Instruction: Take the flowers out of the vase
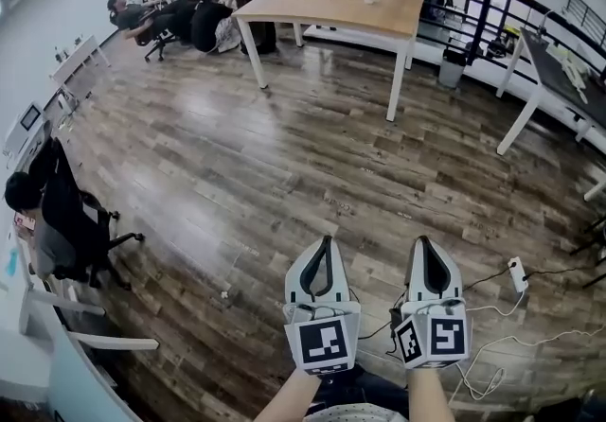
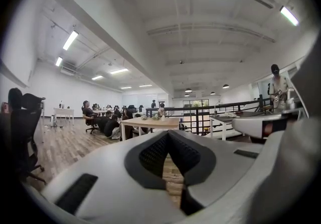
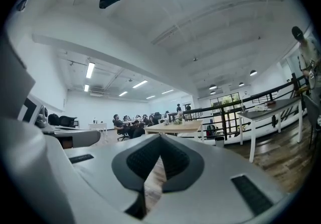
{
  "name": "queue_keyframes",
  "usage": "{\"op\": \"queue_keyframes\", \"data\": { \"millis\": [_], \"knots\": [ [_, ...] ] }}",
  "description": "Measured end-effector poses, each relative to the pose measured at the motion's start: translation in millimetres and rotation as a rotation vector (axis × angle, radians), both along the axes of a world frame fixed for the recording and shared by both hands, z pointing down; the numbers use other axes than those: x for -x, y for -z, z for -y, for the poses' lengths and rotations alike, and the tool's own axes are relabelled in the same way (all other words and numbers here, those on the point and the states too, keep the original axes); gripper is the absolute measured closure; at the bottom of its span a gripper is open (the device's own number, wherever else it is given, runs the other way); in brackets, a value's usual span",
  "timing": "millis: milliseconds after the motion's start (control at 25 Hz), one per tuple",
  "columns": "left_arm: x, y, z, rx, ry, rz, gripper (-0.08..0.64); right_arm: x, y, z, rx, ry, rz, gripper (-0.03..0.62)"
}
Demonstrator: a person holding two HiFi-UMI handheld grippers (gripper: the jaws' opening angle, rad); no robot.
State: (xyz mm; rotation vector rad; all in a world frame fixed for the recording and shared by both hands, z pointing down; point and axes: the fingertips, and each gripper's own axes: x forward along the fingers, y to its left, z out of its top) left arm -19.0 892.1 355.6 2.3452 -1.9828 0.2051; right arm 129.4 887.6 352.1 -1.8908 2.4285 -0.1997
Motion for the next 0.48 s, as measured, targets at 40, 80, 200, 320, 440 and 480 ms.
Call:
{"op": "queue_keyframes", "data": {
  "millis": [40, 80, 200, 320, 440, 480],
  "knots": [
    [3.5, 0.8, 9.6, 0.000, 0.001, -0.002, 0.540, 3.5, 1.1, 9.4, 0.001, 0.002, -0.002, 0.600],
    [6.6, 1.8, 19.5, 0.001, 0.001, -0.004, 0.540, 7.0, 2.5, 19.0, 0.002, 0.003, -0.004, 0.600],
    [14.8, 4.2, 50.8, 0.004, -0.001, -0.014, 0.540, 17.9, 6.9, 50.1, 0.005, 0.008, -0.008, 0.600],
    [22.4, 5.3, 82.6, 0.004, -0.005, -0.024, 0.540, 28.0, 9.2, 82.2, 0.008, 0.010, -0.004, 0.600],
    [31.4, 9.4, 115.1, -0.022, -0.014, -0.025, 0.540, 39.3, 11.5, 114.2, 0.006, 0.007, -0.005, 0.600],
    [34.7, 10.0, 125.6, -0.019, -0.017, -0.025, 0.540, 43.4, 12.3, 124.8, 0.005, 0.007, -0.006, 0.600]
  ]
}}
